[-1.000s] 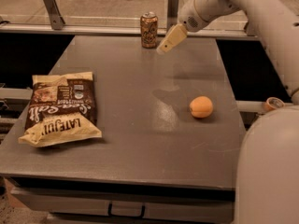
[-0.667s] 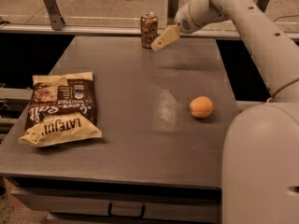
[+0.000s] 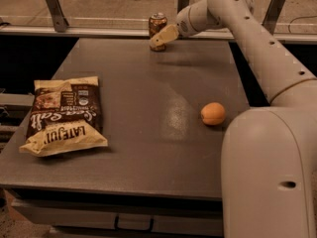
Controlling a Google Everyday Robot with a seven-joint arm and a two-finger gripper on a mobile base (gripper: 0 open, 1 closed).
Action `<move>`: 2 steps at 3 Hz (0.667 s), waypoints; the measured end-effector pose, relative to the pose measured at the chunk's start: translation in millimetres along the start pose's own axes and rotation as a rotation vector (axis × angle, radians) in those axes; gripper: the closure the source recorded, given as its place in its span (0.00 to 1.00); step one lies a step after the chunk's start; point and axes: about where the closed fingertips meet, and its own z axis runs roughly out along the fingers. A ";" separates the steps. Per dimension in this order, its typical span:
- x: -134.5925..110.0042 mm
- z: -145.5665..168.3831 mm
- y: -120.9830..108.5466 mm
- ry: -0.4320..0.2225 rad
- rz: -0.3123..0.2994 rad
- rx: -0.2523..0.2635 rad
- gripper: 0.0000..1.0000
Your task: Move orange can near brown chip bag
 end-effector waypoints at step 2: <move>-7.9 31.7 7.0 -0.070 0.061 -0.014 0.00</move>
Offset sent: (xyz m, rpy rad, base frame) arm 0.0292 0.0266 -0.0107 0.1458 -0.0231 -0.0279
